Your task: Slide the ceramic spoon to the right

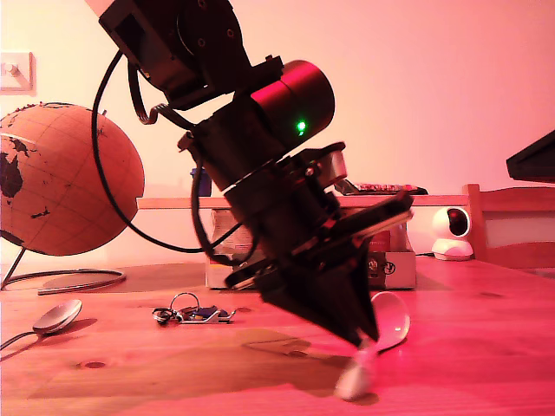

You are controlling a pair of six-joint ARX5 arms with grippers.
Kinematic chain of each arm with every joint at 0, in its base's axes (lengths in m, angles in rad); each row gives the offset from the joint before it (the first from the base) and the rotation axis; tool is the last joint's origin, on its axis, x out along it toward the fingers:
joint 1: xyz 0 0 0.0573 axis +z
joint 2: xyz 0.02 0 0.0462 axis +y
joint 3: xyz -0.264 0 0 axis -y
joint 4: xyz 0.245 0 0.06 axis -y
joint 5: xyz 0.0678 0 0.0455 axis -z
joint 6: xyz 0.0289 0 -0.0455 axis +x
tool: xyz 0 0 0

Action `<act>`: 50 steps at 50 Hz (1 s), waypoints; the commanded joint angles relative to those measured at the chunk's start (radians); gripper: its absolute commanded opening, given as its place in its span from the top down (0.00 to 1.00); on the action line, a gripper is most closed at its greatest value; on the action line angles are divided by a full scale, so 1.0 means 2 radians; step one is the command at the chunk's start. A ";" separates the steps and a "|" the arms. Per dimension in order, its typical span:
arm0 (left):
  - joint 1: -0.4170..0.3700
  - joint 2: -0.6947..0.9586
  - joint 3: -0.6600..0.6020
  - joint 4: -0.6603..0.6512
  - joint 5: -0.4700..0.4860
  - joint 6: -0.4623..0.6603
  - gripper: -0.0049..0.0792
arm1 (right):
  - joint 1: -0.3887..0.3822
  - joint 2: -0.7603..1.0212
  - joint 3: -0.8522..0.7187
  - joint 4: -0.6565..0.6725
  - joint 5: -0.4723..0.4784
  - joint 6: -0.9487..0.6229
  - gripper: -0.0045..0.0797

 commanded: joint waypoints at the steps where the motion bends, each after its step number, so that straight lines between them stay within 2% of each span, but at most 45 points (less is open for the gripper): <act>1: -0.005 0.024 0.008 0.007 0.012 0.000 0.79 | 0.003 0.004 0.006 0.005 0.000 -0.003 0.96; 5: -0.007 0.030 0.013 0.010 0.019 0.000 0.79 | 0.003 0.004 0.006 0.005 0.000 -0.003 0.96; 6: -0.007 0.031 0.014 0.009 0.019 -0.017 0.79 | 0.003 0.004 0.006 0.005 0.000 -0.003 0.96; 25: -0.007 0.033 0.023 0.011 0.027 -0.016 0.79 | 0.003 0.004 0.006 0.004 0.001 -0.003 0.96; 40: 0.011 0.030 0.072 -0.089 0.034 -0.008 0.79 | 0.003 0.004 0.006 0.003 0.001 -0.003 0.96; 41: 0.012 0.029 0.076 -0.097 0.032 0.016 0.79 | 0.003 0.004 0.006 0.003 0.001 -0.003 0.96; 46: 0.019 0.018 0.083 -0.131 0.025 0.036 0.79 | 0.003 0.004 0.006 0.003 0.002 -0.003 0.96; 50: 0.027 0.007 0.084 -0.155 0.012 0.044 0.88 | 0.002 0.004 0.006 0.003 0.002 -0.003 0.96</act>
